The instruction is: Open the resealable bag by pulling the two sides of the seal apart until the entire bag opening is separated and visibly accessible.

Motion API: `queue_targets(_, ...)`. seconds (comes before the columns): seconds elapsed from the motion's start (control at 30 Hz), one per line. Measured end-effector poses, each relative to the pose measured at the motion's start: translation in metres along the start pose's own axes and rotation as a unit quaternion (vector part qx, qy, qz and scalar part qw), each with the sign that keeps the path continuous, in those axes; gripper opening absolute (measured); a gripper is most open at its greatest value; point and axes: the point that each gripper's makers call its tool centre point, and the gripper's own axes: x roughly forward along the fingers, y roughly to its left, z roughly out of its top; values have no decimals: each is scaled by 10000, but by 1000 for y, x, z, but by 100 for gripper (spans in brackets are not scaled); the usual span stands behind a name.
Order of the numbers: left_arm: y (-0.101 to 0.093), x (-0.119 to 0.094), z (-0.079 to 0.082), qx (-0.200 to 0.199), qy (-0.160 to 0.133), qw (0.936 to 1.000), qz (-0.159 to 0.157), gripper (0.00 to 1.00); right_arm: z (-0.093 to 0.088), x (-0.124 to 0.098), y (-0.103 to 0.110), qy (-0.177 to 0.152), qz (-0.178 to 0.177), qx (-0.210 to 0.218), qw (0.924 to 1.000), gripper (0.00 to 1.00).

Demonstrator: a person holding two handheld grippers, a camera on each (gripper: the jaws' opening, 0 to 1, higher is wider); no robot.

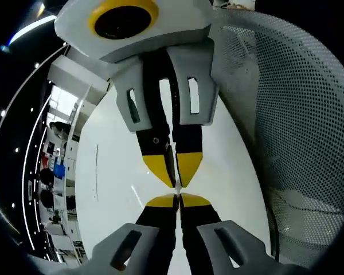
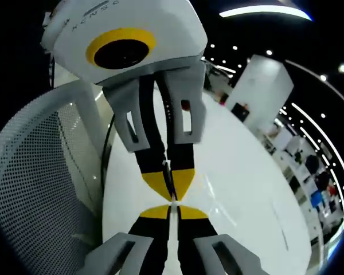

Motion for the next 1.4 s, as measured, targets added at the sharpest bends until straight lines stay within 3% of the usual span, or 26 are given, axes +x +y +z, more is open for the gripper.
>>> queue_targets(0.27,-4,1,-2,-119,-43,9998,-172,0,1,3,5,44,26,-334,9994,0)
queue_targets(0.37,-5,0,-2,-105,-9,9997,-216,0,3,6,4,31,44,-280,9996,1)
queue_targets(0.43,-6,0,-1,-136,-55,9996,-233,0,2,6,4,13,126,-20,9999,0)
queue_targets(0.67,-4,-2,-3,-281,-114,9993,-215,0,2,8,1,84,148,-12,9999,0)
queue_targets(0.73,-3,-2,-3,-534,-195,9982,-200,0,1,8,0,98,189,70,9997,0)
queue_targets(0.9,-4,-5,-2,-599,-248,9978,-159,0,2,7,3,124,248,-166,9995,0)
queue_targets(1.4,-3,-9,-3,-859,-389,9954,-139,0,1,8,4,161,257,-246,9992,0)
